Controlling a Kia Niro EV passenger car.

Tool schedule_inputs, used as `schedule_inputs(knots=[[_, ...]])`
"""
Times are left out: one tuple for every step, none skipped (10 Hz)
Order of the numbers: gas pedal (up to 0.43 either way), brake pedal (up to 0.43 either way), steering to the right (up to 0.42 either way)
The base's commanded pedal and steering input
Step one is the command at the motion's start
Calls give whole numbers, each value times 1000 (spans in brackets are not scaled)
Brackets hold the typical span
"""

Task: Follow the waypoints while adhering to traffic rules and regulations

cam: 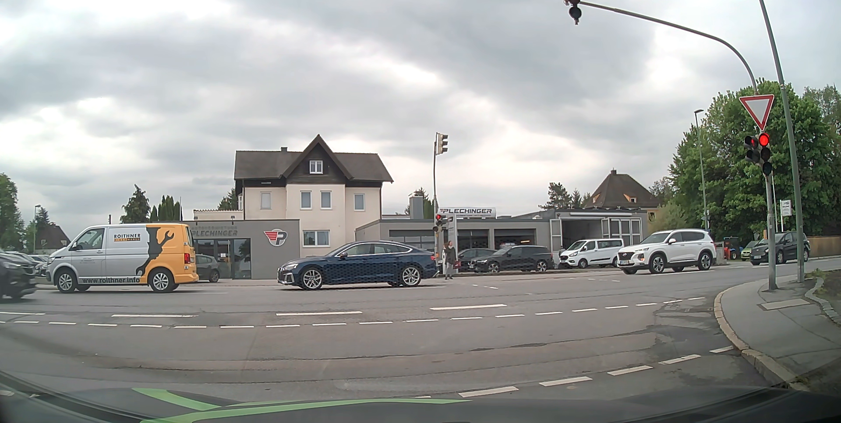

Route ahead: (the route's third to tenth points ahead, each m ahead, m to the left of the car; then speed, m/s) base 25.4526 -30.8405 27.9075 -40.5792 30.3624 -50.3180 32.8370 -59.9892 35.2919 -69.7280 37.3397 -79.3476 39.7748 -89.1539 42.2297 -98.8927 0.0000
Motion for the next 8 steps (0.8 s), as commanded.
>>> schedule_inputs(knots=[[0,287,101],[0,287,101],[0,287,101],[0,280,101],[0,287,101],[0,287,101],[0,280,101],[0,287,101]])
